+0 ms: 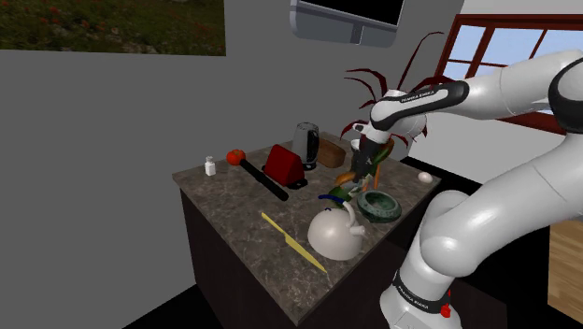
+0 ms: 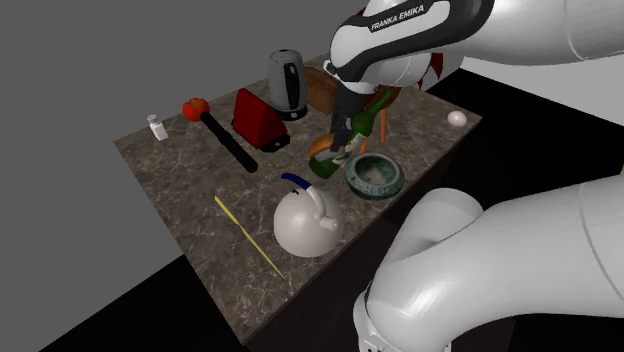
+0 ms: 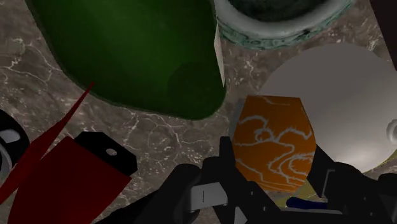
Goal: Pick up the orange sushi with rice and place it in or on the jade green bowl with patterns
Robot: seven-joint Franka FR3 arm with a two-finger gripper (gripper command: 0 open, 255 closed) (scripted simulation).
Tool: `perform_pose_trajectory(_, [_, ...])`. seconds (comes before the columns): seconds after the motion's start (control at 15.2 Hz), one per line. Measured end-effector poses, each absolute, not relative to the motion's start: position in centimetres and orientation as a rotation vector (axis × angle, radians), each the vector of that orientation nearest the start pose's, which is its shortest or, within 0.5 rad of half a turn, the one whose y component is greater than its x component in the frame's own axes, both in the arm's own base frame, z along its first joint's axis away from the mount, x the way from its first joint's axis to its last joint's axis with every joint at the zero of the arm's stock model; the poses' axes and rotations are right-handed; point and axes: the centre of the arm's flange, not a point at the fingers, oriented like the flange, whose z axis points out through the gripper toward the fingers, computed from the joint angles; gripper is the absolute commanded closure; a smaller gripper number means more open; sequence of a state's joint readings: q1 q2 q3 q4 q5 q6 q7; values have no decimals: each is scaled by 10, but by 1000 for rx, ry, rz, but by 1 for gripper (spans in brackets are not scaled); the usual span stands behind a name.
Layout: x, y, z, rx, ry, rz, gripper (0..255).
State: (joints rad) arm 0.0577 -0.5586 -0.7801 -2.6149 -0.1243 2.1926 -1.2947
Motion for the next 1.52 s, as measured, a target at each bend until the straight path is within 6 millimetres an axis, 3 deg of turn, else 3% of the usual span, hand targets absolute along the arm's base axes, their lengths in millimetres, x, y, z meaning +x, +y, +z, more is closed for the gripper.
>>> perform_pose_trajectory(0.59, [200, -325, 385, -2775, -1056, -354, 255])
perform_pose_trajectory(0.79, [190, -333, 375, -2774, -1057, -354, 255])
perform_pose_trajectory(1.52, [188, -336, 320, -2779, -1057, -357, 255])
